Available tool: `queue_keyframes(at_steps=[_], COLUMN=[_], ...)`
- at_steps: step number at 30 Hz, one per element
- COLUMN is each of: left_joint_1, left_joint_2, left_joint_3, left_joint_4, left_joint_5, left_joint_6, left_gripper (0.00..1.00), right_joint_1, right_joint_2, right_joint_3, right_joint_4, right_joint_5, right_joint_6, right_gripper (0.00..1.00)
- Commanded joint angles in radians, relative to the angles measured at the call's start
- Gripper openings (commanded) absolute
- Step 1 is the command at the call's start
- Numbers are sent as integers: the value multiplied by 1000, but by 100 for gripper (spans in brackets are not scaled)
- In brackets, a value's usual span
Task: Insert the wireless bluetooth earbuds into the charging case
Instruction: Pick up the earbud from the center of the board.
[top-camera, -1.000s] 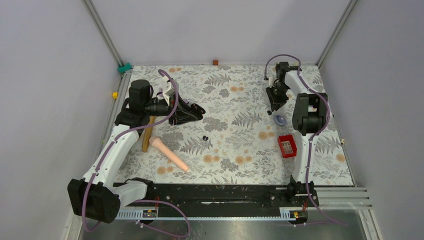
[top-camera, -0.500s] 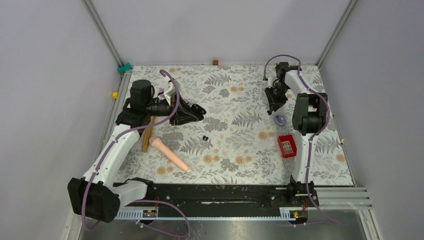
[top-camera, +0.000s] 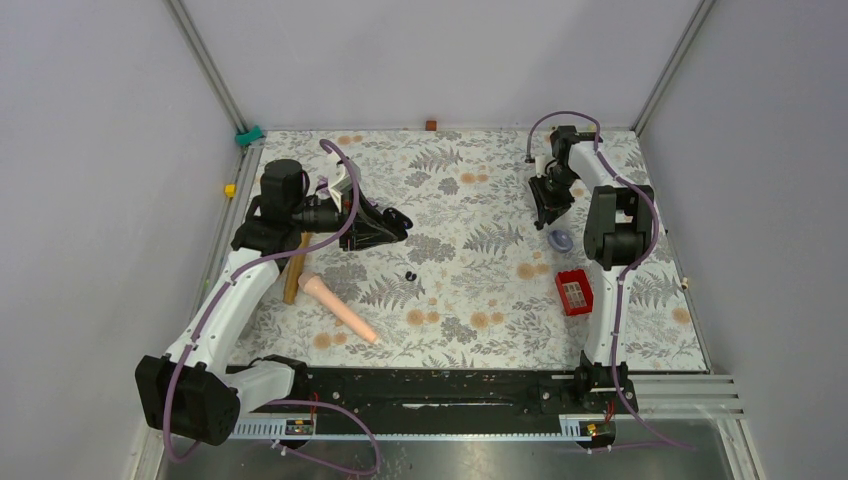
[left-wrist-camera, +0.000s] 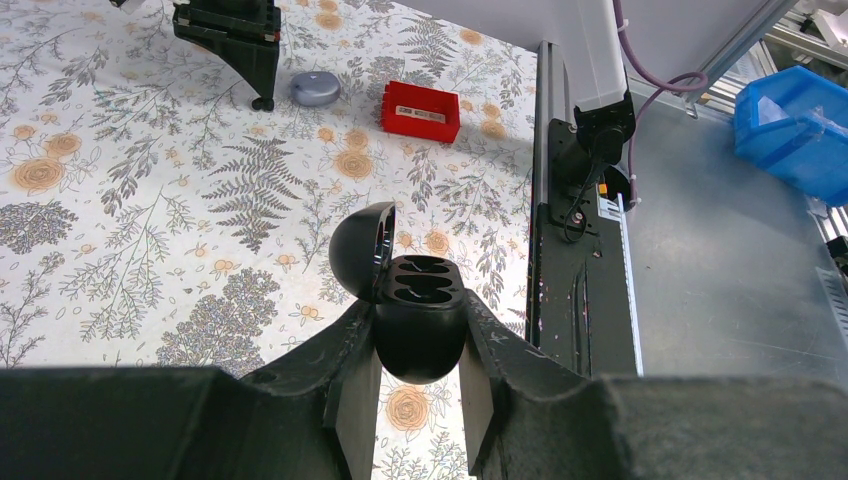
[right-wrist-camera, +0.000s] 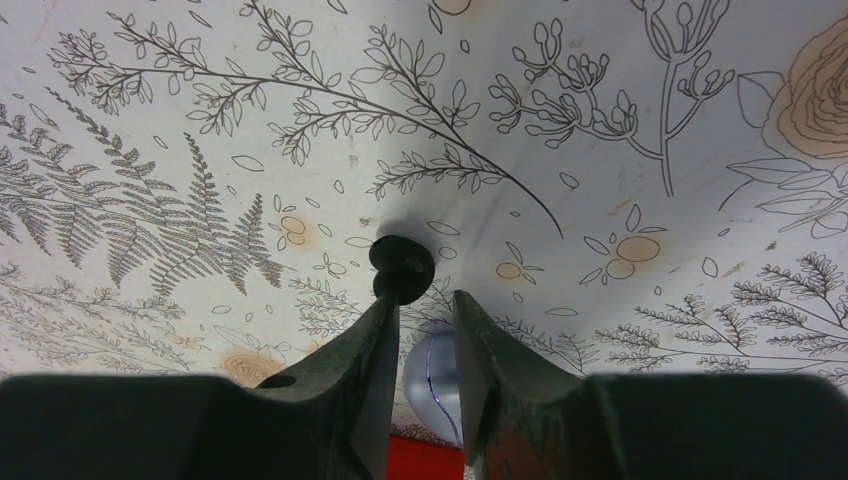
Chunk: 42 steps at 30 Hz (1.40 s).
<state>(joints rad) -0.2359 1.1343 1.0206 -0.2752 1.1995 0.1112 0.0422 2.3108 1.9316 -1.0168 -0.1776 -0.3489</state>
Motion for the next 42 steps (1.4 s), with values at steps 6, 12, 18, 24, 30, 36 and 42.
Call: queue_keyframes(at_steps=[6,12,18,24,30,36,42], left_joint_1=[-9,-12,-15,-19,-21,-24,-26], left_joint_2=[4,6,7,8,10,8,10], left_joint_3=[-1,2,2,2,5,7,8], left_joint_4=[48,47,47,47,47,47,47], left_joint_5=[-7,-7,-9,-13,-15,-19,-19], left_joint_6=[11,11,12,13,12,12,11], left_gripper=[4,4,4,4,4,4,4], right_joint_1=[17,36,40,42,43,48,51], right_joint_2=[23,24,22,24,37,59,61], right_joint_3=[37,39,41,46,66,82,72], right_joint_4=[-37,-41,-48,-55,-82,-100,-100], right_joint_5=[18,59,67,66,59,73,68], right_joint_6=[-26,-42,-51,-65,-84,-95,-123], right_gripper=[35,36,35,30,30,31,32])
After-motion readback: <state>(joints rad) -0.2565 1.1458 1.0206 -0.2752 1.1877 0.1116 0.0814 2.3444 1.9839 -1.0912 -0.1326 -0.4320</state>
